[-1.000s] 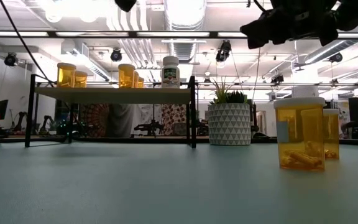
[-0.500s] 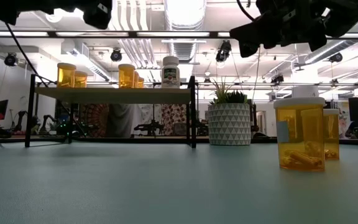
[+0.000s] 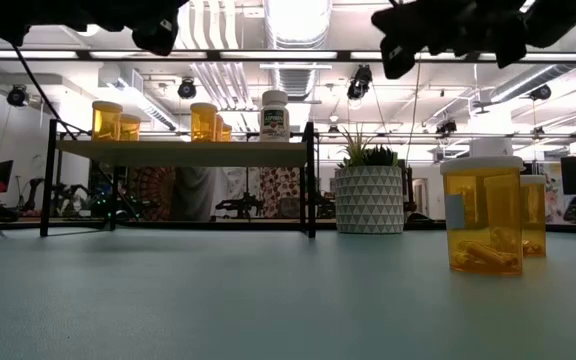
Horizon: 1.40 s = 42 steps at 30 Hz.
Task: Pick and place medicine bottles onto shelf by color
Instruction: Put the orange pill bottle on the shelf aligned with the other orange pill bottle
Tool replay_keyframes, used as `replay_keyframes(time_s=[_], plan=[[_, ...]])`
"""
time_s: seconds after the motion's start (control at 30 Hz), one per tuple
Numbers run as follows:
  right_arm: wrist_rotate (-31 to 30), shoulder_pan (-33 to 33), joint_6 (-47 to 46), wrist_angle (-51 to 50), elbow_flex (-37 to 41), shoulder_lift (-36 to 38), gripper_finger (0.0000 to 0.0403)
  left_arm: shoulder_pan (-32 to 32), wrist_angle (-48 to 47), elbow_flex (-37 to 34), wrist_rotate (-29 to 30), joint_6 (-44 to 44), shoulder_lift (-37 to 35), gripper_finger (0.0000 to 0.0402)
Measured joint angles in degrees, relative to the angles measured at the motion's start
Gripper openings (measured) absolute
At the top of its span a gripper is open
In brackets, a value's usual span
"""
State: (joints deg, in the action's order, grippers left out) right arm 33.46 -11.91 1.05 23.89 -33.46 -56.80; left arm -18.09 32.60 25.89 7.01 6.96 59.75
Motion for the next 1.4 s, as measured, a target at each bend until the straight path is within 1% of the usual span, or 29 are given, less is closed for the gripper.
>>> replay_keyframes(time_s=[0.17,0.33,0.4,0.53,0.67,0.83,0.9,0.97,1.03,1.1,1.2,1.27,1.4], plan=[[0.0,3.8,-2.7,-2.1,-1.3,0.2,0.0009,0.0,-0.1,0.2,0.0,1.3,-0.6,0.0001],[-0.6,6.8,-3.4,-10.3,-5.1,0.2,0.0009,0.0,-0.1,0.3,1.0,4.0,-3.7,0.0001],[-1.8,7.8,-3.4,-14.6,-7.0,0.2,0.0009,0.0,0.0,0.3,1.2,5.2,-5.3,0.0001],[-5.5,9.8,-3.5,-24.3,-10.9,0.2,0.0009,0.0,0.1,0.3,1.2,5.9,-9.2,0.0001],[-9.5,12.0,-5.9,-34.9,-15.0,0.2,0.0009,0.0,0.0,0.0,1.3,6.0,-12.8,0.0001],[-16.3,16.1,-7.6,-50.0,-19.3,0.2,0.0009,0.0,-0.1,-0.4,1.3,6.0,-15.5,0.0001],[-20.4,17.7,-9.3,-55.2,-20.5,0.2,0.0009,0.0,-0.1,-0.6,1.3,6.9,-16.4,0.0001],[-24.6,19.1,-13.0,-59.1,-20.8,0.2,0.0009,0.0,-0.1,-0.8,1.3,7.7,-17.1,0.0001],[-26.1,20.1,-16.2,-61.9,-20.6,0.1,0.0013,0.0,-0.2,-0.9,1.3,8.7,-17.7,0.0002],[-26.2,20.7,-18.2,-63.1,-19.9,0.1,0.0023,0.0,0.0,-0.9,1.3,8.9,-18.1,0.0001],[-26.2,21.7,-20.5,-63.6,-18.9,-0.1,0.0052,0.0,-0.1,-0.9,1.3,9.0,-18.7,0.0002],[-26.6,22.3,-20.6,-63.5,-18.4,-0.6,0.0078,0.0,-0.1,-0.9,1.3,9.0,-18.9,0.0002],[-30.8,24.0,-21.3,-64.3,-17.7,-3.7,0.0140,0.0,-0.1,-0.9,1.3,8.9,-18.9,0.0002]])
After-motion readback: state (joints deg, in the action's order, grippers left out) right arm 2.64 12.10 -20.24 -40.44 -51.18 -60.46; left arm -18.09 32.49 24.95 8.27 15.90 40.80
